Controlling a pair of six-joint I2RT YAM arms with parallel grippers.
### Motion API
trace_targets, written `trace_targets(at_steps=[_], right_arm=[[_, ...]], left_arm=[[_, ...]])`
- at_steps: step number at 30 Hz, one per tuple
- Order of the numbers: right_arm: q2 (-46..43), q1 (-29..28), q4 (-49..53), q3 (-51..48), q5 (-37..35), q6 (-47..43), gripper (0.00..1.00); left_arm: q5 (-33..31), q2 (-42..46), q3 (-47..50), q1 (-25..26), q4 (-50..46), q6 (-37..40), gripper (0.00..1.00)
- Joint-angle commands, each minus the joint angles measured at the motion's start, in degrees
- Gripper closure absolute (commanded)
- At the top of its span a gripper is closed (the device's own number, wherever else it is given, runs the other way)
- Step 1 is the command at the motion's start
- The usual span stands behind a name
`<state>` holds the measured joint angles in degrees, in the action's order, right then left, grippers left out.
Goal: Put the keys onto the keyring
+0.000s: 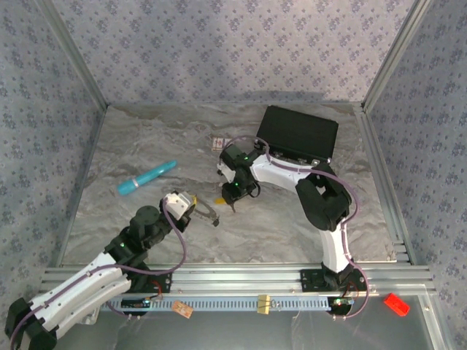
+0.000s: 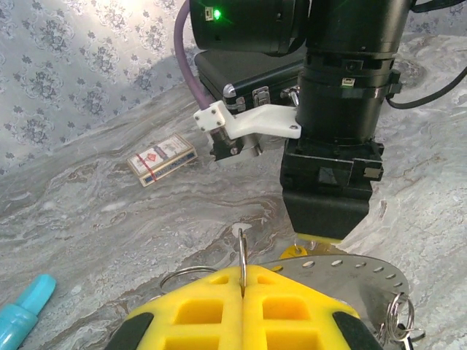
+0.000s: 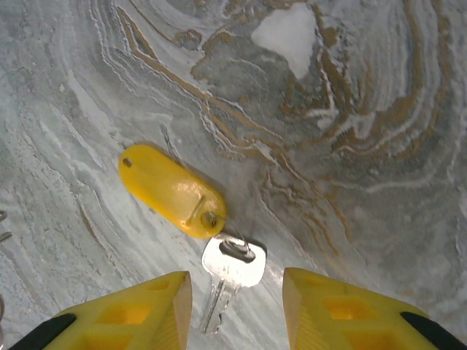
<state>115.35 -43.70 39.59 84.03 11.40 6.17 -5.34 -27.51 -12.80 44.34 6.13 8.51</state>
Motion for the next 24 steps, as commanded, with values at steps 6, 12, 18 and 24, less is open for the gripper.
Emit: trace_targets(at_steps=[6, 12, 18, 24], right_arm=[[3.9, -1.0, 1.5, 4.1, -0.9, -3.6, 0.62], [5.1, -1.7, 2.0, 4.8, -0.3, -3.7, 0.65], [4.8, -1.7, 2.4, 4.8, -0.3, -3.6, 0.76], [3.1, -1.8, 3.6, 4.8, -1.2, -3.3, 0.91]], left_arm=[[1.2, 0.2, -0.3, -0.3, 2.8, 0.4, 1.0], [1.2, -0.1, -0.3, -0.3, 3.0, 0.5, 1.0], [1.2, -0.1, -0.4, -0.3, 3.0, 0.5, 1.0], [1.2, 0.0, -0.4, -0.4, 2.9, 0.5, 1.0]])
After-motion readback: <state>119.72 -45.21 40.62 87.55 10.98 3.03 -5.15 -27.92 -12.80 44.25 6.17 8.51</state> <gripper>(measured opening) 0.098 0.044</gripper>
